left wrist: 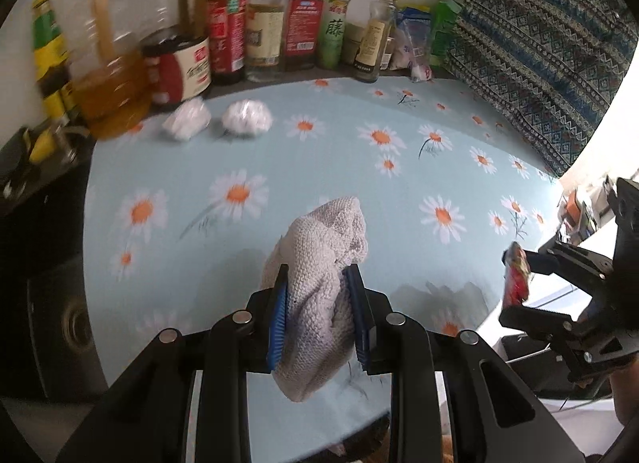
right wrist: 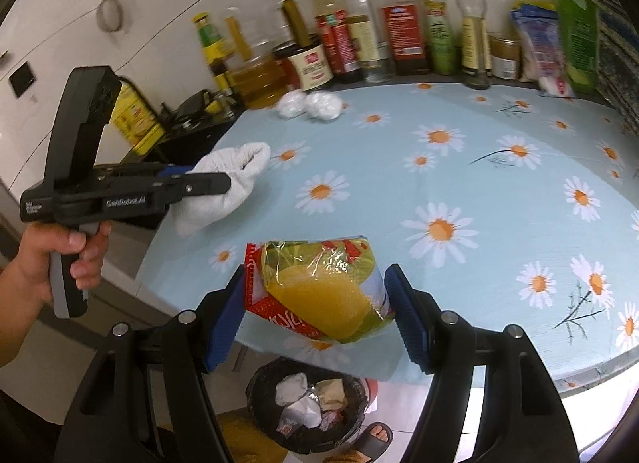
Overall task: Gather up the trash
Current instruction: 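Lower the snack bag and towel over the black bin and open both tools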
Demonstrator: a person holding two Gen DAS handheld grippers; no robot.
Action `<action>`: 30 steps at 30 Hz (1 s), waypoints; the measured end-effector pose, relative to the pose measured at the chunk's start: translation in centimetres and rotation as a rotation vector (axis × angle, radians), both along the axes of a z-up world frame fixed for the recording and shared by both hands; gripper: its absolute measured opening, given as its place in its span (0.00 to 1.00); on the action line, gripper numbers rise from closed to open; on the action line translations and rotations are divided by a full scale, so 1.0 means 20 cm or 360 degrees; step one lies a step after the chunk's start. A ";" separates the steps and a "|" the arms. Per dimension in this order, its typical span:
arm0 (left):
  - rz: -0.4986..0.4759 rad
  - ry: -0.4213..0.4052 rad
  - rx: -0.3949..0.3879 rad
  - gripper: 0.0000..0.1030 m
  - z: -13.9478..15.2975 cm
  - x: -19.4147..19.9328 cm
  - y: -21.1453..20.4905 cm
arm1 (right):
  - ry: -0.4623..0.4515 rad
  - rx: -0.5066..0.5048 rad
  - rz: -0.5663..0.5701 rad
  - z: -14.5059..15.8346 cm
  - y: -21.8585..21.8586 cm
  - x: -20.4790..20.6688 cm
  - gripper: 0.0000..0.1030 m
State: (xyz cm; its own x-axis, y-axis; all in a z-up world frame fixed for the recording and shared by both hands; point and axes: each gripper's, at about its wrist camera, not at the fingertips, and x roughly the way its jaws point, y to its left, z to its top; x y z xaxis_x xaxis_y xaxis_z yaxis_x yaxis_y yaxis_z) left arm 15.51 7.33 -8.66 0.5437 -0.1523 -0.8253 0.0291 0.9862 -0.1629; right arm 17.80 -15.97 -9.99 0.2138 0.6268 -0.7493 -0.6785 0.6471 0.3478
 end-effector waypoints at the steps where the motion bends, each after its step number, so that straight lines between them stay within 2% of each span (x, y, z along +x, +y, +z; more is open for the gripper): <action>1: 0.0015 0.0001 -0.0006 0.25 0.00 -0.03 0.00 | 0.0001 -0.0002 0.0031 0.00 0.01 -0.02 0.66; 16: 0.0227 -0.0005 -0.0118 0.25 -0.05 -0.53 -0.09 | 0.0031 -0.0023 0.0318 -0.06 0.07 -0.27 0.66; 30: 0.0347 0.0211 -0.0264 0.25 -0.40 -0.82 -0.15 | 0.0173 -0.0136 0.0491 -0.29 0.10 -0.50 0.66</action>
